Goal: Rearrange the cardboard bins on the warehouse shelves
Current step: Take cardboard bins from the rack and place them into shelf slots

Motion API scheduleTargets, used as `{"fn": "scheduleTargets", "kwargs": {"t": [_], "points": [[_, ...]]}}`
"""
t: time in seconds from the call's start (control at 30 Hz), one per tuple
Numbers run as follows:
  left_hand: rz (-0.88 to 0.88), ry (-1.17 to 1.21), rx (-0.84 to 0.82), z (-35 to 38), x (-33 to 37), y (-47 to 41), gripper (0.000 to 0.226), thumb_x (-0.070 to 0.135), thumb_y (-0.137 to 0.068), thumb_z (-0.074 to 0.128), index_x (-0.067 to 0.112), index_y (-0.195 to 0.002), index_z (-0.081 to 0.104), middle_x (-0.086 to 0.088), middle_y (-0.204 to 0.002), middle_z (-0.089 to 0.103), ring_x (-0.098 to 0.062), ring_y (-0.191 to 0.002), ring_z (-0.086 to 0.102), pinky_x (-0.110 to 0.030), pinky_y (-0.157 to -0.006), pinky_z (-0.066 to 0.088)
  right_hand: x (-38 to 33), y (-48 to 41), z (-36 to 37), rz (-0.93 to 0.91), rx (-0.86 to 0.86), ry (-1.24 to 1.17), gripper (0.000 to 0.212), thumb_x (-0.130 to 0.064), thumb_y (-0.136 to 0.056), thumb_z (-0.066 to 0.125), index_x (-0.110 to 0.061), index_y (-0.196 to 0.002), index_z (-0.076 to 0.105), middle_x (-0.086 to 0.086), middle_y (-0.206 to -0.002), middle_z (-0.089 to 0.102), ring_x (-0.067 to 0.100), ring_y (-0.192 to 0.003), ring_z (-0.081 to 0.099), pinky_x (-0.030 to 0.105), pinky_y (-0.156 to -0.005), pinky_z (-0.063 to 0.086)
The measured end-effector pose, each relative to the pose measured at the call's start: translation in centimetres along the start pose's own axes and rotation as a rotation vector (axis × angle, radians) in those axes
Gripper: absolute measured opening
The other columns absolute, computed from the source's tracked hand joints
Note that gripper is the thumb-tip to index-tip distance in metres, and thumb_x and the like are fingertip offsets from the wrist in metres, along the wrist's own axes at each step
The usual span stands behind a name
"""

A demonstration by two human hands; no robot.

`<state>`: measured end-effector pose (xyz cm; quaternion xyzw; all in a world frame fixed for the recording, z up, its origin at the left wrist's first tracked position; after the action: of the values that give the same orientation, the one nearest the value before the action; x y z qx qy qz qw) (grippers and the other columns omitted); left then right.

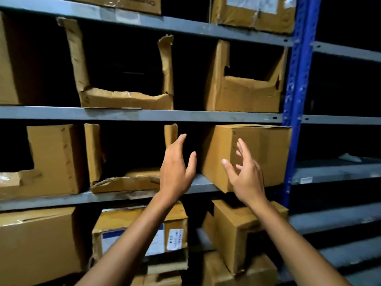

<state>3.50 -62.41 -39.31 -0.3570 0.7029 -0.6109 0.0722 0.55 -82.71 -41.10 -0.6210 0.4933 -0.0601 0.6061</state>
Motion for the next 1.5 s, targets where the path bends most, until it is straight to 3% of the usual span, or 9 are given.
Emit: {"fn": "scheduleTargets", "kwargs": {"t": [0.37,0.57,0.77,0.87,1.03,1.1,1.23,1.4,1.5], "points": [[-0.136,-0.027,-0.064,12.7,8.5,6.5,0.063,0.028,-0.091,0.061,0.012,-0.146,0.033,-0.009,-0.141,0.044,-0.023,-0.127,0.042,-0.038,-0.106,0.039,14.0,3.3,-15.1,0.135,-0.043,0.082,0.078,-0.039,-0.085,0.067,-0.028,-0.151,0.026,0.004,-0.148,0.044,0.021,-0.131,0.047,0.049,-0.096,0.050],[-0.084,-0.278,-0.147,16.6,8.6,7.2,0.088,0.040,-0.086,0.066,0.017,-0.154,0.015,-0.013,-0.157,0.020,-0.028,-0.143,0.022,-0.047,-0.112,0.032,18.0,1.3,-15.2,0.077,-0.150,0.283,0.085,-0.025,-0.085,0.071,-0.026,-0.153,0.020,0.000,-0.160,0.021,0.023,-0.144,0.026,0.037,-0.116,0.029],[-0.074,-0.413,-0.216,21.6,4.9,7.6,0.112,0.051,-0.077,0.073,0.014,-0.155,0.001,-0.016,-0.161,-0.005,-0.034,-0.149,-0.001,-0.047,-0.118,0.011,23.6,-0.8,-11.4,0.040,-0.244,0.431,0.100,-0.029,-0.082,0.074,-0.029,-0.154,0.004,0.004,-0.163,0.004,0.028,-0.146,0.017,0.042,-0.109,0.037],[-0.301,-0.133,-0.079,23.4,1.8,7.7,0.108,0.059,-0.082,0.064,0.012,-0.155,0.000,-0.013,-0.162,-0.001,-0.024,-0.150,0.000,-0.040,-0.120,0.010,27.4,-2.2,-9.2,0.214,-0.255,0.234,0.100,-0.033,-0.082,0.074,-0.024,-0.155,0.006,0.006,-0.162,0.010,0.028,-0.145,0.019,0.041,-0.113,0.029],[-0.718,0.271,0.222,24.6,-2.8,7.3,0.073,0.052,-0.097,0.042,0.015,-0.154,0.014,-0.012,-0.160,0.020,-0.020,-0.146,0.021,-0.044,-0.120,0.022,32.4,-4.6,-6.4,0.480,-0.179,0.012,0.091,-0.047,-0.086,0.065,-0.017,-0.154,0.013,0.011,-0.156,0.029,0.032,-0.142,0.027,0.041,-0.114,0.025],[-0.773,0.323,0.235,24.9,-3.4,6.1,0.062,0.050,-0.100,0.038,0.015,-0.150,0.026,-0.011,-0.153,0.034,-0.018,-0.139,0.034,-0.041,-0.115,0.029,33.3,-5.6,-5.9,0.507,-0.134,-0.026,0.088,-0.050,-0.087,0.063,-0.016,-0.154,0.018,0.010,-0.155,0.032,0.031,-0.141,0.029,0.042,-0.113,0.025],[-0.807,0.375,0.173,26.6,-3.5,4.8,0.074,0.074,-0.085,0.030,0.021,-0.132,0.049,-0.002,-0.133,0.053,-0.018,-0.121,0.050,-0.051,-0.107,0.038,34.3,-6.9,-4.9,0.553,-0.146,-0.181,0.088,-0.049,-0.087,0.063,-0.018,-0.154,0.014,0.010,-0.152,0.036,0.031,-0.137,0.035,0.039,-0.109,0.030],[-0.825,0.384,0.151,27.0,-2.8,5.0,0.060,0.084,-0.077,0.028,0.043,-0.115,0.051,0.005,-0.129,0.054,-0.018,-0.120,0.051,-0.055,-0.105,0.038,34.9,-7.8,-5.0,0.572,-0.129,-0.323,0.083,-0.054,-0.088,0.060,-0.016,-0.152,0.024,0.007,-0.148,0.042,0.028,-0.134,0.041,0.042,-0.110,0.035],[-0.842,0.366,0.168,25.7,-0.8,5.5,0.043,0.073,-0.091,0.025,0.045,-0.112,0.049,0.005,-0.126,0.052,-0.019,-0.118,0.050,-0.057,-0.103,0.039,35.4,-7.1,-6.2,0.552,-0.133,-0.305,0.070,-0.058,-0.091,0.052,-0.015,-0.145,0.038,0.008,-0.140,0.046,0.027,-0.125,0.047,0.037,-0.101,0.038]]}}
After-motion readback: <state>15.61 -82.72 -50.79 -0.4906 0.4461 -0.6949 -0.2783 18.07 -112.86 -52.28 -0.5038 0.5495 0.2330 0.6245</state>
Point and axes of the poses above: each hand's wrist, its own y-axis away from the middle knuckle, its own z-axis out of the palm, x = y × z, the point moved 7 cm from there along -y, towards the middle knuckle
